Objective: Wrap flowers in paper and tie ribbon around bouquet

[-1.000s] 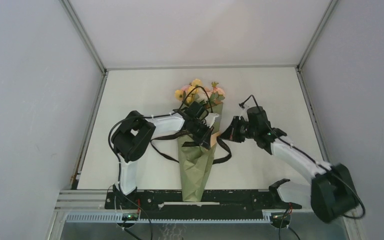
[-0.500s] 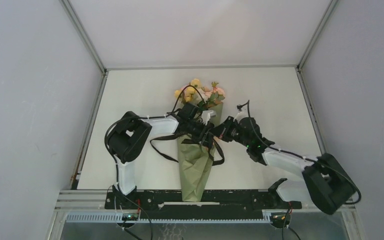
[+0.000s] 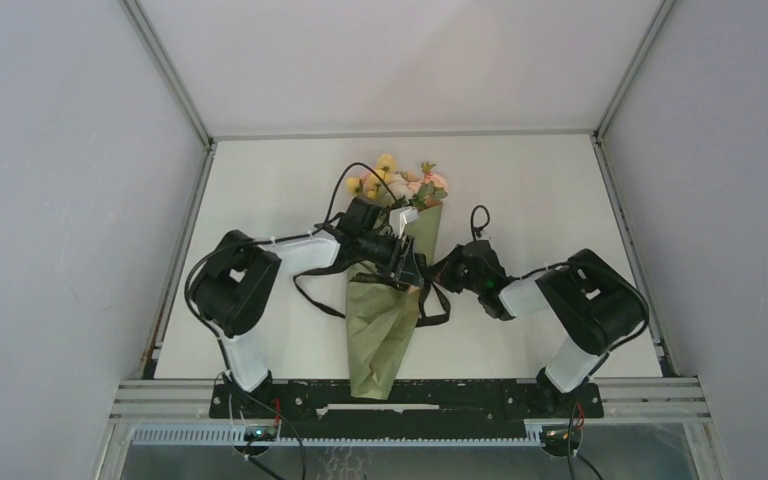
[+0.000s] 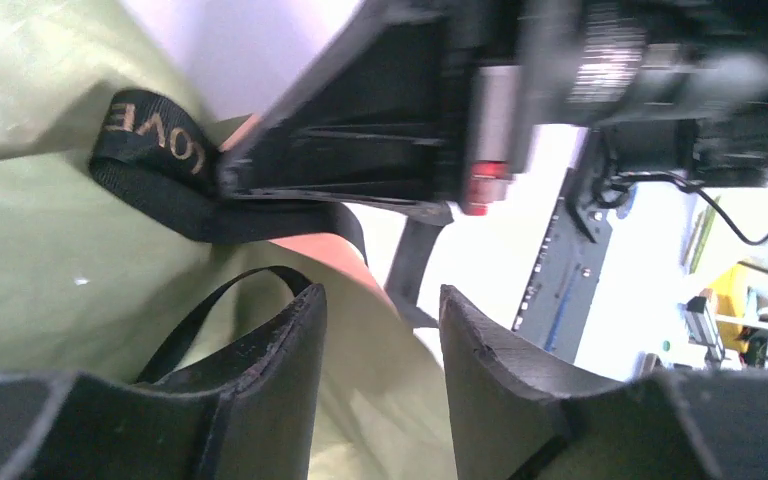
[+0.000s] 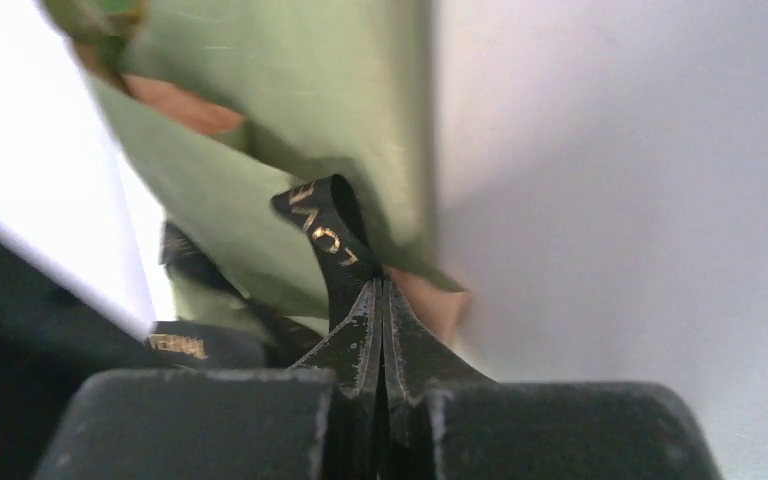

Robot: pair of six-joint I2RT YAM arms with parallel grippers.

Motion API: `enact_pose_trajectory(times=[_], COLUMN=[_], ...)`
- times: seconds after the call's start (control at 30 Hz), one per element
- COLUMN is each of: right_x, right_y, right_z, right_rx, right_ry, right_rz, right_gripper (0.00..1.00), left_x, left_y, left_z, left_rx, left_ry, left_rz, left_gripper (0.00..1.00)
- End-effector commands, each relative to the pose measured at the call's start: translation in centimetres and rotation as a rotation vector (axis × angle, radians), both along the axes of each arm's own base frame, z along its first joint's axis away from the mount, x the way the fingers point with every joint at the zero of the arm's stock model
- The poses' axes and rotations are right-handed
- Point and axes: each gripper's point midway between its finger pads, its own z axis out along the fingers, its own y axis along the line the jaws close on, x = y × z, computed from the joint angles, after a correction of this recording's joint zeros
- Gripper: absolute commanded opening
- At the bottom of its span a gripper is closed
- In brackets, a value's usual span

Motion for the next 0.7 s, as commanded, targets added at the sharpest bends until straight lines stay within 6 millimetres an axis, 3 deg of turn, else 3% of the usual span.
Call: enact_pose_trajectory(times=[0.0,0.13,0.27,0.37,0.47,0.53,0.67], right_x=[0.7,1.0,0.2,-0.3,-0.7,-1.0,-1.0], right_y=[-0.3,-0.1,-1.0,-1.1,-0.3,0.1,0.4], right_z=[-0.5,-0.9,-2.1,-2.7,-2.8,-2.9,-2.7], right_rx=[0.027,-0.010,-0.068,-0.077,-0.050,-0.052,-0.056], right_ry=[0.003,0.014,0.059,0.088,0.089,0.093,0.089], right_rz=[-0.048,-0.011,-0.013,0.002,0.041,0.059,0.072], right_gripper=[0.00,0.00,0.00,0.00,0.00,0.00,0.00], left_x=[-1.0,-1.5,-1.9,-1.5,-0.1,0.3,0.2], left_y=[-0.4,0.0,0.5,3.3,7.5,9.6,11.1], left_z=[3.1,2.7,6.3,8.4,7.3,5.2,1.9], left_rx=[-0.070,-0.050,-0.041,0.092,0.294,0.395,0.488], left_ry=[-0.072,-0.054,-0.138,-0.321,-0.449,-0.506,-0.470], left_rz=[-0.062,-0.078,-0.162,-0.267,-0.267,-0.274,-0.314], left_gripper=[0.50,0.51,0.53,0.53,0.51,0.52,0.60])
